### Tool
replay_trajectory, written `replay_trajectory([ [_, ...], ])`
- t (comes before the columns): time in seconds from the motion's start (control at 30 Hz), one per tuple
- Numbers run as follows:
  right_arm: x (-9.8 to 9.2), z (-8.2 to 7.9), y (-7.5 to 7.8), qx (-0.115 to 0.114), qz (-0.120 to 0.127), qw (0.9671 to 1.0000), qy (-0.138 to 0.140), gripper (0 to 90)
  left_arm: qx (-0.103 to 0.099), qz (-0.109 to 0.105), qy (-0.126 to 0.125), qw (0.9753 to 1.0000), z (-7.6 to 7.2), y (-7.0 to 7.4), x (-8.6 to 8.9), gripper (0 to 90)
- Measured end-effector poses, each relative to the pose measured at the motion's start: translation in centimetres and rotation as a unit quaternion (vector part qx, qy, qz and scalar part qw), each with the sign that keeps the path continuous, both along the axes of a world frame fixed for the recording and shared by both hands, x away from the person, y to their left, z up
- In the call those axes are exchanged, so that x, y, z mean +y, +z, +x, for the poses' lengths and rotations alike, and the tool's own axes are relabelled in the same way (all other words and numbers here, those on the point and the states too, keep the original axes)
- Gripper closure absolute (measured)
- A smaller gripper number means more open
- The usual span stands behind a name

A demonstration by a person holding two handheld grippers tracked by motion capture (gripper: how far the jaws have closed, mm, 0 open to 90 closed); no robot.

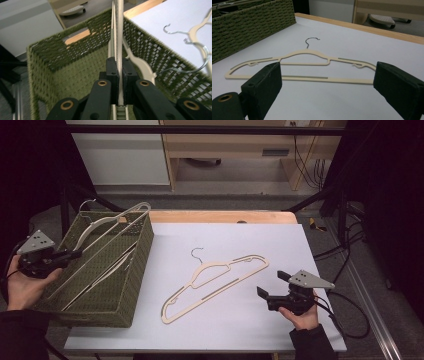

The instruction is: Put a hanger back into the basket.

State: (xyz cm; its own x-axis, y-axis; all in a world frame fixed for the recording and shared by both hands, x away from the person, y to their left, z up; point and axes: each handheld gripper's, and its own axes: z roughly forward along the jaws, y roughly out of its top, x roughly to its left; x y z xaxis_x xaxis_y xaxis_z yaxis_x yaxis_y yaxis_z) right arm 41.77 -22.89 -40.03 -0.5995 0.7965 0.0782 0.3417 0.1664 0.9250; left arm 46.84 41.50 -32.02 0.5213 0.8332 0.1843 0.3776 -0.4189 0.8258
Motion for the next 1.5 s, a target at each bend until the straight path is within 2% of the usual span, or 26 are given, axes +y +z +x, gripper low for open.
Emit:
replay_trajectory([
  [0.1, 0.0, 0.0, 0.0, 0.000, -0.001, 1.0000, -0.001, 8.9, -0.002, -0.002, 0.002, 1.0000, -0.2, -0.3, 0.8, 86.4],
  [0.3, 0.0, 0.0, 0.0, 0.000, -0.002, 1.0000, 0.002, 8.9, 0.007, 0.004, 0.004, 1.0000, -0.8, -0.8, 1.7, 86.4],
  [0.4, 0.1, 0.0, -0.1, 0.002, -0.002, 1.0000, 0.000, 8.9, 0.014, 0.015, 0.014, 0.9997, -0.9, -1.6, 1.8, 86.5],
  [0.47, 0.1, 0.1, -0.1, 0.002, -0.003, 1.0000, 0.000, 9.0, 0.022, 0.009, 0.016, 0.9996, -0.8, -2.4, 1.9, 86.4],
  [0.57, 0.1, 0.1, -0.1, 0.003, -0.003, 1.0000, 0.000, 8.9, 0.035, 0.013, 0.020, 0.9991, -0.5, -3.8, 1.7, 86.4],
  [0.7, 0.2, 0.1, -0.1, 0.003, -0.004, 1.0000, 0.000, 8.9, 0.056, 0.030, 0.022, 0.9978, -0.2, -5.3, 1.1, 86.4],
  [0.77, 0.2, 0.1, -0.2, 0.004, -0.004, 1.0000, 0.001, 8.9, 0.059, 0.054, 0.022, 0.9966, 0.0, -5.3, 0.7, 86.4],
  [0.8, 0.2, 0.1, -0.2, 0.004, -0.005, 1.0000, 0.001, 8.9, 0.057, 0.053, 0.021, 0.9967, 0.0, -5.4, 0.4, 86.3],
  [0.83, 0.2, 0.1, -0.2, 0.004, -0.004, 1.0000, 0.001, 8.9, 0.060, 0.061, 0.017, 0.9962, 0.0, -5.4, 0.4, 86.2],
  [0.93, 0.2, 0.1, -0.2, 0.004, -0.003, 1.0000, 0.002, 8.9, 0.062, 0.057, 0.018, 0.9963, 0.1, -5.5, 0.5, 84.8],
  [1.0, 0.3, 0.1, -0.2, 0.004, -0.004, 1.0000, 0.003, 9.0, 0.072, 0.058, 0.014, 0.9956, 0.3, -5.5, 0.4, 81.3],
  [1.07, 0.3, 0.1, -0.2, 0.004, -0.004, 1.0000, 0.004, 9.0, 0.093, 0.074, 0.006, 0.9929, 0.6, -5.7, 0.2, 76.8],
  [1.1, 0.3, 0.1, -0.2, 0.004, -0.004, 1.0000, 0.003, 9.0, 0.094, 0.076, 0.006, 0.9926, 0.7, -5.7, 0.1, 77.2],
  [1.2, 0.3, 0.1, -0.2, 0.004, -0.003, 1.0000, 0.004, 9.0, 0.100, 0.055, 0.006, 0.9934, 0.8, -5.8, -0.1, 79.2],
  [1.27, 0.3, 0.1, -0.2, 0.004, -0.004, 1.0000, 0.004, 9.0, 0.105, 0.061, 0.001, 0.9926, 0.8, -5.9, -0.3, 77.0],
  [1.3, 0.3, 0.1, -0.2, 0.004, -0.004, 1.0000, 0.004, 9.1, 0.110, 0.070, -0.005, 0.9915, 0.9, -5.9, -0.4, 75.8],
  [1.4, 0.3, 0.1, -0.2, 0.004, -0.005, 1.0000, 0.006, 9.0, 0.124, 0.070, -0.010, 0.9898, 0.9, -6.0, -0.9, 69.5],
  [1.43, 0.3, 0.1, -0.2, 0.004, -0.006, 1.0000, 0.006, 9.0, 0.130, 0.081, -0.016, 0.9881, 1.0, -6.0, -1.0, 68.4],
  [1.5, 0.4, 0.1, -0.2, 0.003, -0.006, 1.0000, 0.007, 9.0, 0.136, 0.083, -0.016, 0.9871, 1.0, -6.1, -1.5, 67.1],
])
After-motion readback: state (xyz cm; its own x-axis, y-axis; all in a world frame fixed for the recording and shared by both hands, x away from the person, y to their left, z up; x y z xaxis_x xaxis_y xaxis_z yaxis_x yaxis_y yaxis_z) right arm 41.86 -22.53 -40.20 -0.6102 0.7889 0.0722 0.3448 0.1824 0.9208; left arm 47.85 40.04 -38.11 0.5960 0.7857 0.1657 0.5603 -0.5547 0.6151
